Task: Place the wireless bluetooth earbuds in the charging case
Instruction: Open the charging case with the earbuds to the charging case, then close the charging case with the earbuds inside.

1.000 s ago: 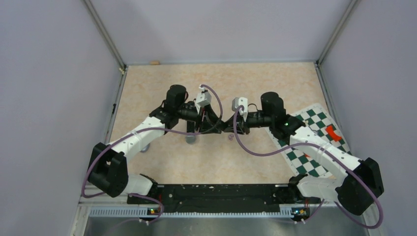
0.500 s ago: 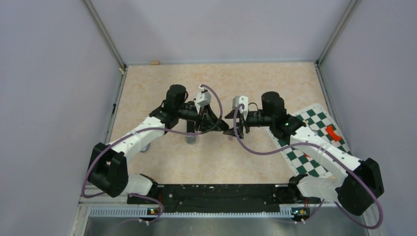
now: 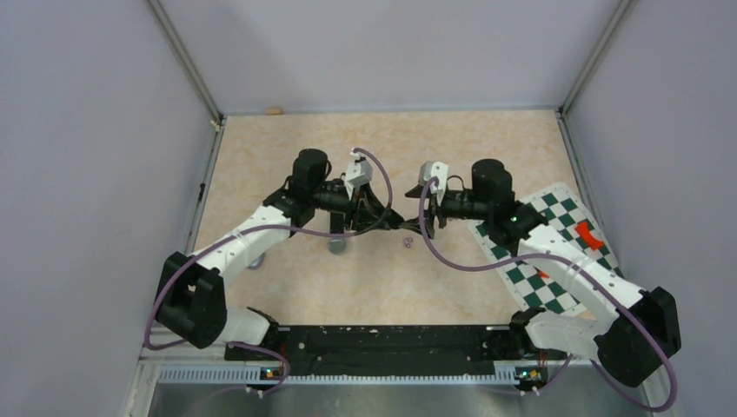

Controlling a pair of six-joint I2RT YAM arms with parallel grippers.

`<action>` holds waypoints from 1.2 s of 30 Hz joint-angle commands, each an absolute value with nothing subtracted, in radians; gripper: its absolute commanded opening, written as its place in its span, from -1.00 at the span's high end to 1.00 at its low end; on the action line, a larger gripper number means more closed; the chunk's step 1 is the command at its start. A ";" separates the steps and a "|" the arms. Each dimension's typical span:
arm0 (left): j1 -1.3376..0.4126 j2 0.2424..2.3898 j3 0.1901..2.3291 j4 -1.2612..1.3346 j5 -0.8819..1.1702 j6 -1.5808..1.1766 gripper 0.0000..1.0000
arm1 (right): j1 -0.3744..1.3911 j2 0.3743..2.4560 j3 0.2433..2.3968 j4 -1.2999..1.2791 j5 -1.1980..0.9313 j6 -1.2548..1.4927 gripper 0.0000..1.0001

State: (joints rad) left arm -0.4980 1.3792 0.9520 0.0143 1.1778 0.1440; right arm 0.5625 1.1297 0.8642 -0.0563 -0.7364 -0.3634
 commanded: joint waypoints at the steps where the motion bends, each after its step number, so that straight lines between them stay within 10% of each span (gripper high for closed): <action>1: -0.499 1.371 0.988 0.036 1.211 0.139 0.93 | 0.552 1.090 0.895 0.042 -0.592 -0.378 -0.42; 18: -0.500 1.373 0.989 0.036 1.216 0.137 0.95 | 0.541 1.084 0.878 0.114 -0.449 -0.364 -0.41; 36: -0.499 1.375 0.989 0.037 1.203 0.137 0.96 | 0.555 1.044 0.906 -0.018 -0.789 -0.370 -0.36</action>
